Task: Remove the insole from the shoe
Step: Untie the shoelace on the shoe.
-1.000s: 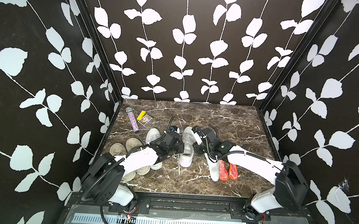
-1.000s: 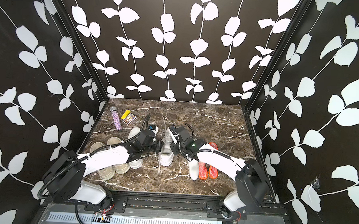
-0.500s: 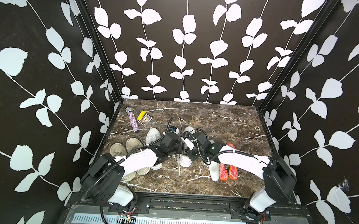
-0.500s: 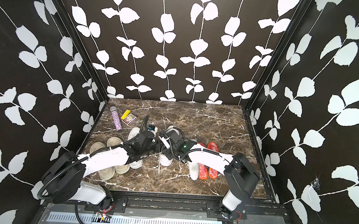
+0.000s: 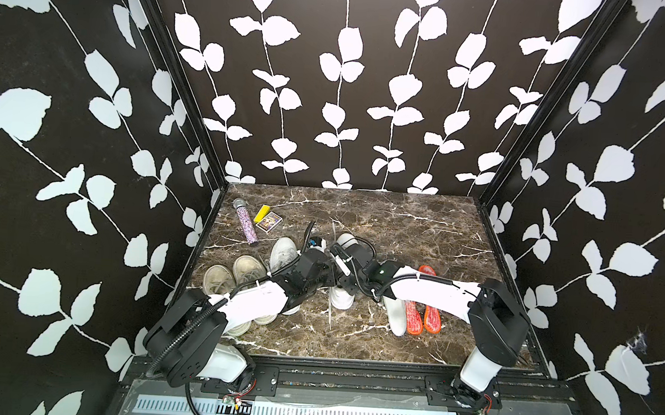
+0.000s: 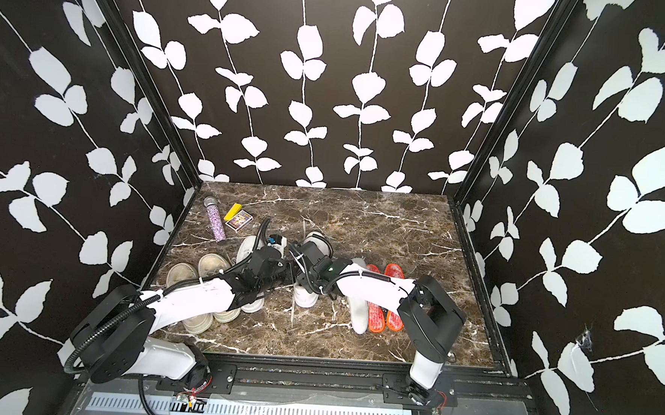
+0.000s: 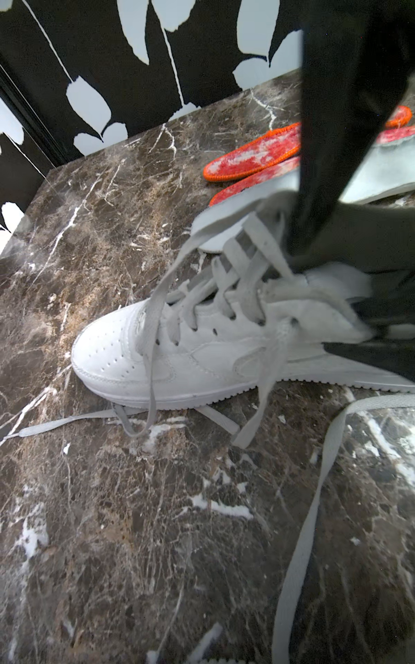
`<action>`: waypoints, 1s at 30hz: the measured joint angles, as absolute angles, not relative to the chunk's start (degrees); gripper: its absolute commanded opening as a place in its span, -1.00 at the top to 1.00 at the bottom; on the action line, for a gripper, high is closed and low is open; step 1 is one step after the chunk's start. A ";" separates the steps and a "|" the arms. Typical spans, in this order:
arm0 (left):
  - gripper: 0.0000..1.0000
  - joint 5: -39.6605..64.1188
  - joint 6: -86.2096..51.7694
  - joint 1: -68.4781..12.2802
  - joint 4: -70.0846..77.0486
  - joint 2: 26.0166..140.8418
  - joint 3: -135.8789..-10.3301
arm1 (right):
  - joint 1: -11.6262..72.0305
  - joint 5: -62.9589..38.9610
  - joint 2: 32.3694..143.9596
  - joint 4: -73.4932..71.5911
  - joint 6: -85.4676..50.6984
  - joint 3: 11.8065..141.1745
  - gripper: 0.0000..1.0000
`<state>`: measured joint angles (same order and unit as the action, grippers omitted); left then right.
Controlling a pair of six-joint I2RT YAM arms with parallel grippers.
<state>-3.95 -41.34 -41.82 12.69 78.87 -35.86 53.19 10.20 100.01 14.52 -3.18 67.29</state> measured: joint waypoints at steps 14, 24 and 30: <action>1.00 -5.54 -41.91 -41.87 15.22 74.74 -31.16 | 53.17 12.91 102.76 11.90 -2.42 68.47 0.57; 1.00 -4.25 -39.83 -43.66 13.91 75.11 -32.10 | 51.59 7.20 97.38 11.40 -4.05 64.20 1.00; 1.00 -2.81 -38.02 -44.53 13.02 78.02 -35.11 | 50.92 6.20 93.65 11.94 -5.61 62.85 1.00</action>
<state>-2.81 -38.02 -44.53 13.02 78.02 -35.11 50.92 6.20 93.65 11.94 -5.61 62.85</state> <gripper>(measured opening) 0.063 0.053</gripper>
